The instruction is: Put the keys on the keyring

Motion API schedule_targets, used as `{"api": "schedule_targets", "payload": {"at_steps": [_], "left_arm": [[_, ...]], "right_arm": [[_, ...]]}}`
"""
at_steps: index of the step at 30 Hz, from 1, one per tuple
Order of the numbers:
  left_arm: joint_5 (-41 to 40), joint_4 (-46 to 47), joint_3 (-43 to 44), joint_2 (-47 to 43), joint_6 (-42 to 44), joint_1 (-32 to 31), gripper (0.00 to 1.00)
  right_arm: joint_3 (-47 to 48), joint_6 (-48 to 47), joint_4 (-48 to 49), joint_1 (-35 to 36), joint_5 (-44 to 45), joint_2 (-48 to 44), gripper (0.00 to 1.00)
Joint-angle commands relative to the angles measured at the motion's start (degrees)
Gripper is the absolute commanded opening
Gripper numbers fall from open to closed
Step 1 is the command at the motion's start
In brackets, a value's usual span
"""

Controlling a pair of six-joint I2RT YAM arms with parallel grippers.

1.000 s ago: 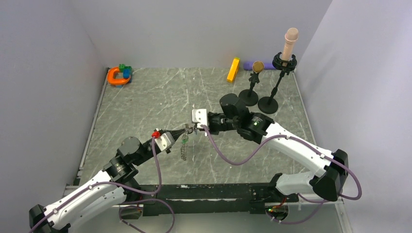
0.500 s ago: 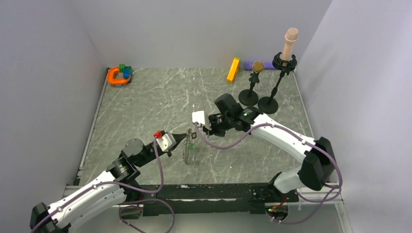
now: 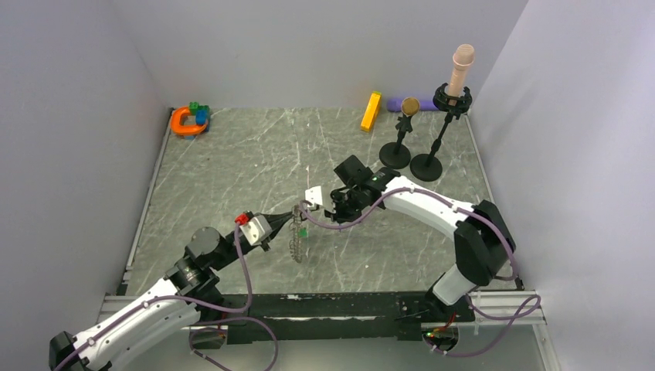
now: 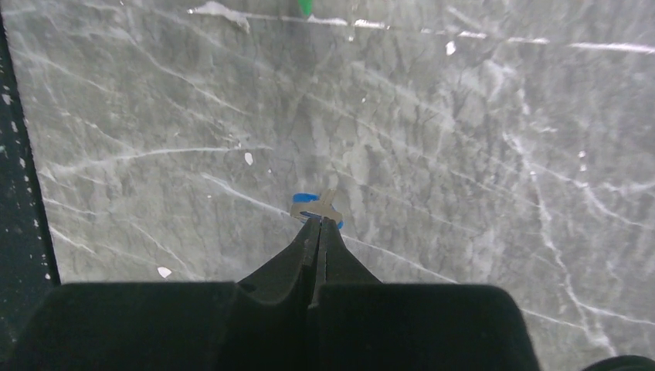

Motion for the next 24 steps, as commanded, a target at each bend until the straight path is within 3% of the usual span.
{"api": "schedule_targets", "payload": {"at_steps": [1,12,24], "left_arm": [[-1.7,2.4,-0.5,-2.5,-1.4,0.2,0.0],[-4.2,0.7,-1.6,-6.5,-2.2,0.2,0.0],[-6.1,-0.8,-2.2,-9.4,-2.5,0.2,0.0]], "right_arm": [[0.7,-1.3,-1.0,-1.6,-0.4,2.3,0.0],[-2.2,-0.6,9.6,-1.8,-4.0,6.9,0.0],[2.8,2.6,14.8,-1.3,-6.6,15.8,0.0]]}}
